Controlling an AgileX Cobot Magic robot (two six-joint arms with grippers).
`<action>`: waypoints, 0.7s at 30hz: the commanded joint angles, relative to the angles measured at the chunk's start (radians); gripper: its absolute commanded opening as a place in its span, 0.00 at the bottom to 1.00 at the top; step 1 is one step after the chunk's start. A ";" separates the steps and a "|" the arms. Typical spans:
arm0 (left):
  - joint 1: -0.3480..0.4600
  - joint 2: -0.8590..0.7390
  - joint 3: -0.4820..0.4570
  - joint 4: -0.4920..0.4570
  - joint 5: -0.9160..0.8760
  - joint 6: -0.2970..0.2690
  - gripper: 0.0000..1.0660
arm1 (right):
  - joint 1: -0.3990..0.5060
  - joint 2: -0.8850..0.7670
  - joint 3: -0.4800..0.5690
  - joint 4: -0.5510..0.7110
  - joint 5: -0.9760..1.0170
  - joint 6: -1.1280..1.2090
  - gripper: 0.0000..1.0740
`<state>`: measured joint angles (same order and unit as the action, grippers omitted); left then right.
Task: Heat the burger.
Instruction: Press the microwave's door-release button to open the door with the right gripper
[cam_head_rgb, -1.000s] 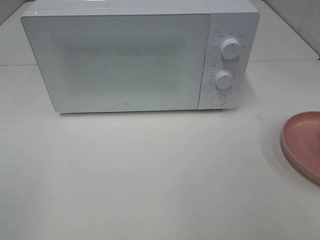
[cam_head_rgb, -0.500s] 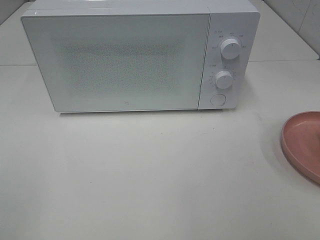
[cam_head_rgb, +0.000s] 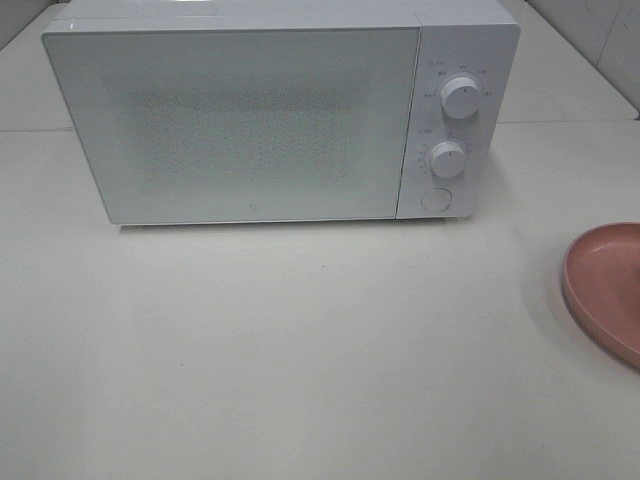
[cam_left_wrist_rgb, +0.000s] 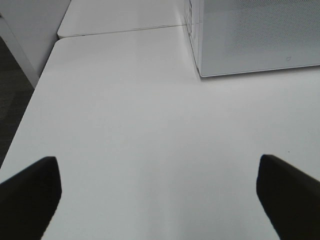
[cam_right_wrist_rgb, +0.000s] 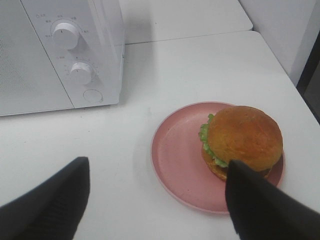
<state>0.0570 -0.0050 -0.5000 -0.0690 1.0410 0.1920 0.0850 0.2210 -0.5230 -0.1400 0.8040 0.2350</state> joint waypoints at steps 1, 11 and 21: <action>-0.006 -0.005 0.003 -0.003 0.001 -0.001 0.94 | -0.007 0.067 -0.006 0.000 -0.071 -0.001 0.68; -0.006 -0.005 0.003 -0.003 0.001 -0.001 0.94 | -0.007 0.255 0.019 0.007 -0.258 -0.001 0.68; -0.006 -0.005 0.003 -0.003 0.001 -0.001 0.94 | -0.007 0.429 0.019 0.006 -0.407 -0.001 0.68</action>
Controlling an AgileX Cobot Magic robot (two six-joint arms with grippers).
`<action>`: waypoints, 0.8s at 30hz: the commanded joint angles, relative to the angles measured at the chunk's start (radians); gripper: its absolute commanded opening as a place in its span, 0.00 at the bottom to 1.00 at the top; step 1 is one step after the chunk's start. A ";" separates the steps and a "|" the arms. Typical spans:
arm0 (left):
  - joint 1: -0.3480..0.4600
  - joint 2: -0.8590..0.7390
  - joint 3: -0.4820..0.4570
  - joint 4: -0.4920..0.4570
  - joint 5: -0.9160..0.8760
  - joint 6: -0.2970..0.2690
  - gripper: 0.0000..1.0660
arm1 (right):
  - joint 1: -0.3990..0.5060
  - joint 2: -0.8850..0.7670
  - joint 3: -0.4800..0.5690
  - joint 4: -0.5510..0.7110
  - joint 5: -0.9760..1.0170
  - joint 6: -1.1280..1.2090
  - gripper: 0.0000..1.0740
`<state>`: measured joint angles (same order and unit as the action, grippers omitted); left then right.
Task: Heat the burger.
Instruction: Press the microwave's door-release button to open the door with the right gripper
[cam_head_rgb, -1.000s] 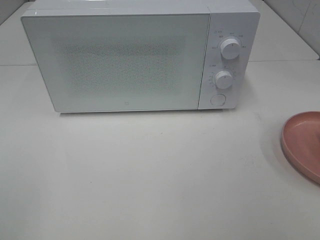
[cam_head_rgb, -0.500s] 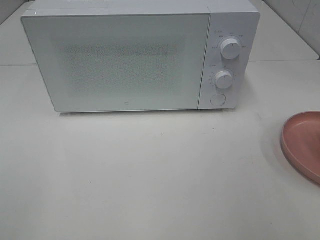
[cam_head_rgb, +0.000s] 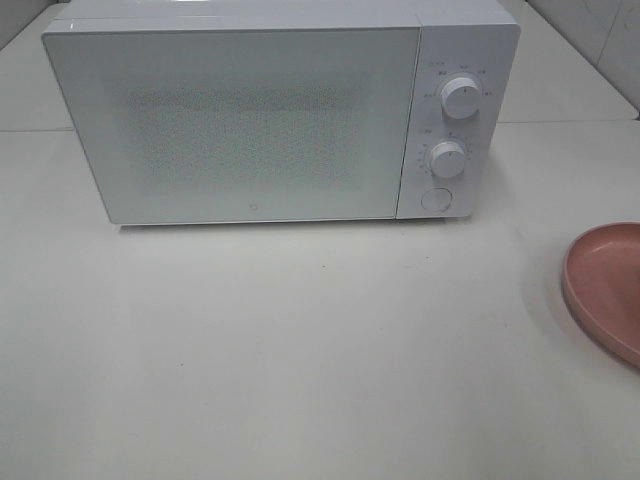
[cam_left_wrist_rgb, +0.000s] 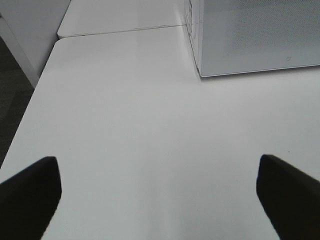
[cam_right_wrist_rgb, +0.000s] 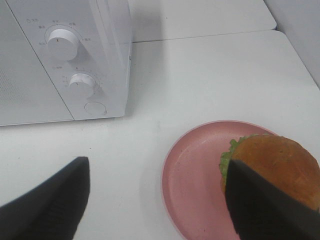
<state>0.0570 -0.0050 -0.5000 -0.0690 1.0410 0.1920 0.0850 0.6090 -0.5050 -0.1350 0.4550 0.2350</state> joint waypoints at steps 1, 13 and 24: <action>-0.006 -0.005 0.003 -0.003 0.001 -0.001 0.94 | -0.007 0.056 0.001 0.001 -0.073 -0.001 0.68; -0.006 -0.005 0.003 -0.003 0.001 -0.001 0.94 | -0.007 0.267 0.001 0.002 -0.319 0.000 0.68; -0.006 -0.005 0.003 -0.003 0.001 -0.001 0.94 | -0.007 0.487 0.001 0.001 -0.647 0.000 0.68</action>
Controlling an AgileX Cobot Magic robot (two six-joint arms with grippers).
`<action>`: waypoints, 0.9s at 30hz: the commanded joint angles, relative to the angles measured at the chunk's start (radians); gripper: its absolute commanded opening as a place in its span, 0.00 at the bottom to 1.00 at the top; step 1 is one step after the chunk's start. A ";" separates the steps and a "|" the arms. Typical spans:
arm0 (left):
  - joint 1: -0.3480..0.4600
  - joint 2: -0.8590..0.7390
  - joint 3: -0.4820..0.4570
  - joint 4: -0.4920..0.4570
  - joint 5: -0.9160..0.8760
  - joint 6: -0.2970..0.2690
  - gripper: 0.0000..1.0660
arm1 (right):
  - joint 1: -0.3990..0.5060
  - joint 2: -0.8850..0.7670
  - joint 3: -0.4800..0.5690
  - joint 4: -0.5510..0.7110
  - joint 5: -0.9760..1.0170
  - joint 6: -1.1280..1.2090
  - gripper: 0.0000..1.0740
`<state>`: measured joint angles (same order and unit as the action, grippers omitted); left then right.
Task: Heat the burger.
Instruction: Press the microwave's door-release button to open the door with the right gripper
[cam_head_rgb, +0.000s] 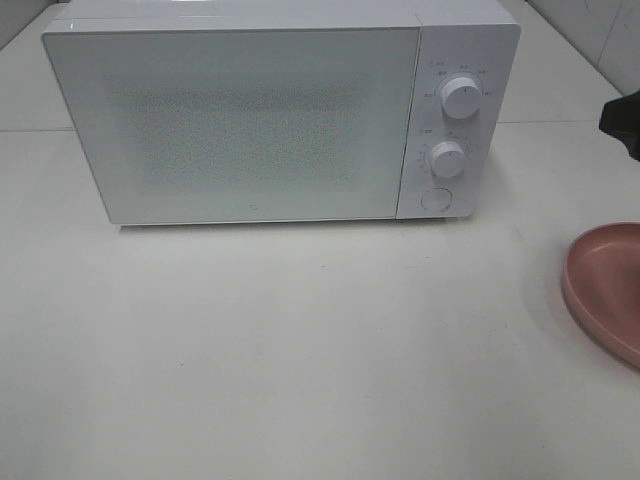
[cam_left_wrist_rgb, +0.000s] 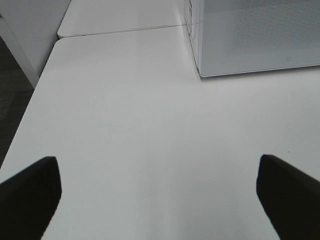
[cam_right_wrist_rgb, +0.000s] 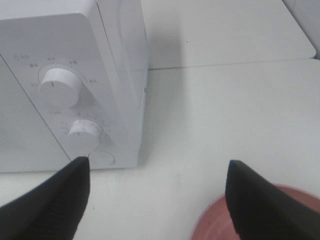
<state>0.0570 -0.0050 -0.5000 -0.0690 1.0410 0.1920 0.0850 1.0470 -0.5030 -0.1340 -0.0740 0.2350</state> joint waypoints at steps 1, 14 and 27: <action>-0.006 -0.005 0.003 -0.003 0.001 -0.001 0.94 | -0.007 0.085 -0.001 -0.005 -0.184 0.000 0.68; -0.006 -0.005 0.003 -0.003 0.001 -0.001 0.94 | 0.020 0.287 -0.001 0.025 -0.508 -0.143 0.68; -0.006 -0.005 0.003 -0.003 0.001 -0.001 0.94 | 0.247 0.398 0.076 0.416 -0.719 -0.409 0.68</action>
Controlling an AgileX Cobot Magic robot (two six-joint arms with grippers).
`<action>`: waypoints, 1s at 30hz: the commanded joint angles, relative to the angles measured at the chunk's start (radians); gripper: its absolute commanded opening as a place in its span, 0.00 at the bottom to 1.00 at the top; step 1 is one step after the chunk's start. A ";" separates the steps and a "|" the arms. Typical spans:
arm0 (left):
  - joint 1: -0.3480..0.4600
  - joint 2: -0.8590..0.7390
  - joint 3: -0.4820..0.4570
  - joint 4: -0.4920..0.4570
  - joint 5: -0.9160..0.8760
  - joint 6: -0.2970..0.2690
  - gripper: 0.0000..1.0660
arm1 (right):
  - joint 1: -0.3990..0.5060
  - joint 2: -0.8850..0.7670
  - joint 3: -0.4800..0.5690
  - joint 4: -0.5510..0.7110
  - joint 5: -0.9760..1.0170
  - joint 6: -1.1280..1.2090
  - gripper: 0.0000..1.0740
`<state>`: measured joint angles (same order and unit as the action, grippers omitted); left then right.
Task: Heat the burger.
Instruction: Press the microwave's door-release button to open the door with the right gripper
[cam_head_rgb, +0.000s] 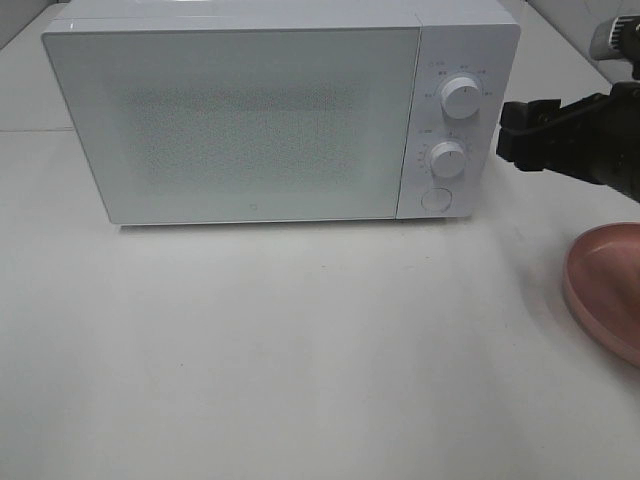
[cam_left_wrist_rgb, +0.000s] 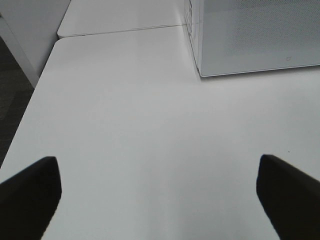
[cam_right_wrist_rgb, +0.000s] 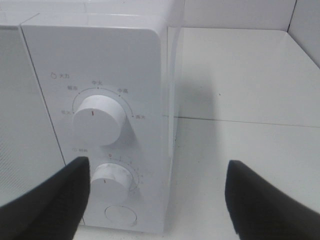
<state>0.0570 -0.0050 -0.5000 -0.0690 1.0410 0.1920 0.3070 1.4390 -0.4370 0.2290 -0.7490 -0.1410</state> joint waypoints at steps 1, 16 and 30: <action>-0.006 -0.005 0.003 -0.003 0.001 -0.001 0.94 | 0.066 0.019 0.022 0.104 -0.077 -0.052 0.68; -0.006 -0.005 0.003 -0.003 0.001 -0.001 0.94 | 0.298 0.134 0.053 0.362 -0.250 -0.118 0.68; -0.006 -0.005 0.003 -0.003 0.001 -0.001 0.94 | 0.341 0.217 0.053 0.431 -0.302 -0.109 0.68</action>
<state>0.0570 -0.0050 -0.5000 -0.0690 1.0410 0.1920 0.6460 1.6570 -0.3840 0.6580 -1.0320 -0.2410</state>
